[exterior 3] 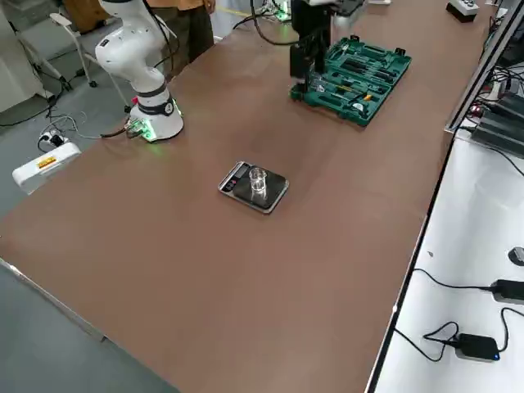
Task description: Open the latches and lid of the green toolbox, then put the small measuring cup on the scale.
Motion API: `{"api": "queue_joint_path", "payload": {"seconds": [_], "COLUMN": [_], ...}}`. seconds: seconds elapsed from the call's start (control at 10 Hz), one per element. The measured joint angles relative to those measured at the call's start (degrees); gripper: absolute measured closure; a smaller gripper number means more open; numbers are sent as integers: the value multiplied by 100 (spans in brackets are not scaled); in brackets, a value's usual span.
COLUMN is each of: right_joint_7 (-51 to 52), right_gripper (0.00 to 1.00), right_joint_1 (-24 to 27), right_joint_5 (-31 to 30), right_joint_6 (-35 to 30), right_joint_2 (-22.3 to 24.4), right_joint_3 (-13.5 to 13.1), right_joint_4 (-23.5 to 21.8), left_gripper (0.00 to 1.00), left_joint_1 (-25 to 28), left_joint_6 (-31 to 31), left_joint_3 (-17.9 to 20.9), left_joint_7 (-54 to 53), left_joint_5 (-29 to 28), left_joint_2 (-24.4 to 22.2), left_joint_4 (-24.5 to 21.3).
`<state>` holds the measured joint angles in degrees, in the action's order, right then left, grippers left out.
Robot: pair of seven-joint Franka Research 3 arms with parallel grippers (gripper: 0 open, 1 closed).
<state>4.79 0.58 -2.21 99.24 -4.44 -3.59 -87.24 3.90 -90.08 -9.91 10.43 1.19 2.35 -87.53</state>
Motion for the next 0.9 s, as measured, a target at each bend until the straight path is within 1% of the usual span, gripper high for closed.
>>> {"api": "queue_joint_path", "payload": {"seconds": [0.1,0.3,0.4,0.6,0.7,0.9], "right_joint_7": [0,-85,-155,-485,-735,-919], "right_gripper": [0,0,0,0,0,0], "right_joint_1": [0,10,55,272,292,293], "right_joint_5": [0,-3,-10,-9,-8,-8], "right_joint_6": [-316,-771,-850,-867,-869,-870], "right_joint_2": [-2,-14,-32,-68,-70,-70], "right_joint_3": [0,64,184,522,585,622], "right_joint_4": [245,466,490,498,500,505], "left_gripper": [0,0,0,0,0,0], "left_joint_1": [2,2,3,4,4,4], "left_joint_6": [1,1,2,2,2,2], "left_joint_3": [5,9,12,23,23,24], "left_joint_7": [-36,-62,-78,-157,-168,-171], "left_joint_5": [0,-1,-1,-1,-1,-1], "left_joint_2": [-1,-1,-2,-4,-5,-5], "left_joint_4": [0,0,0,9,15,19]}}
